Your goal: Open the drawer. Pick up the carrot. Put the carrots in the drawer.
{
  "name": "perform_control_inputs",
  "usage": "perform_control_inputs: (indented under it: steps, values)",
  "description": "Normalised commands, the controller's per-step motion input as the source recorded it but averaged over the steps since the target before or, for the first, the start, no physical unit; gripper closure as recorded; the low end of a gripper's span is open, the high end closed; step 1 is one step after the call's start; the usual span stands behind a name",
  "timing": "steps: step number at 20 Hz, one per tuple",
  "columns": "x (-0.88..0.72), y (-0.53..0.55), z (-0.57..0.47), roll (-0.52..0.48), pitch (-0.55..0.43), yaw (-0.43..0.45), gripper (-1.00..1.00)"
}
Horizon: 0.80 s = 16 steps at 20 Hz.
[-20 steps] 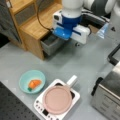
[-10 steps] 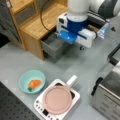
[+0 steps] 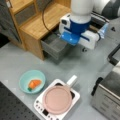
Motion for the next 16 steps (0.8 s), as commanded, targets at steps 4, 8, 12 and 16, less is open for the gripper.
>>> perform_control_inputs:
  steps: [4, 8, 12, 16]
  values:
    - [0.11, 0.24, 0.1, 0.112, 0.059, -0.193, -1.0]
    - [0.12, 0.28, 0.1, 0.109, 0.061, -0.208, -1.0]
    - [0.13, 0.26, 0.12, 0.109, 0.066, -0.192, -1.0]
    - [0.13, 0.2, 0.11, 0.102, 0.069, -0.168, -1.0]
